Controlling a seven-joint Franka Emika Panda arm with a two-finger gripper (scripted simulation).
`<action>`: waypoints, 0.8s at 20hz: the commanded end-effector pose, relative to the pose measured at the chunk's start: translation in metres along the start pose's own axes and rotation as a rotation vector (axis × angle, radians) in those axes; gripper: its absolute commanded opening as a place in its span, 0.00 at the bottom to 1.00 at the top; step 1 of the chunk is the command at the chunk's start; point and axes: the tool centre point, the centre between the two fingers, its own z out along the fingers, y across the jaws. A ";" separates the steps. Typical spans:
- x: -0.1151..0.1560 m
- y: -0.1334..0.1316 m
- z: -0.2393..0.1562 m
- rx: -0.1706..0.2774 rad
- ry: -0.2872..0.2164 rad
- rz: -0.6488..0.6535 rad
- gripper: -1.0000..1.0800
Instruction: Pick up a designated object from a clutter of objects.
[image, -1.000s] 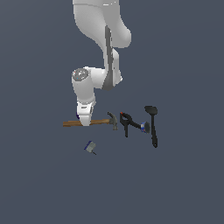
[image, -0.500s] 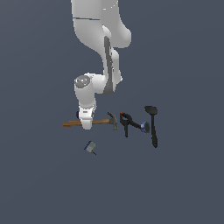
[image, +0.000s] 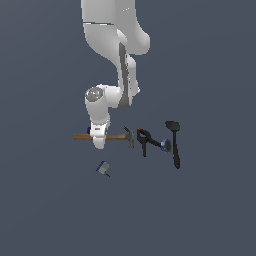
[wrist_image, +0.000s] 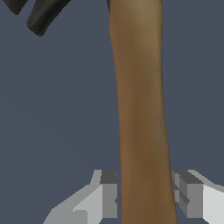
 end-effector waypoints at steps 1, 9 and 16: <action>-0.001 -0.002 0.002 0.005 0.001 0.002 0.00; 0.004 0.000 -0.005 0.000 0.000 0.000 0.00; 0.021 0.001 -0.029 0.001 -0.002 -0.001 0.00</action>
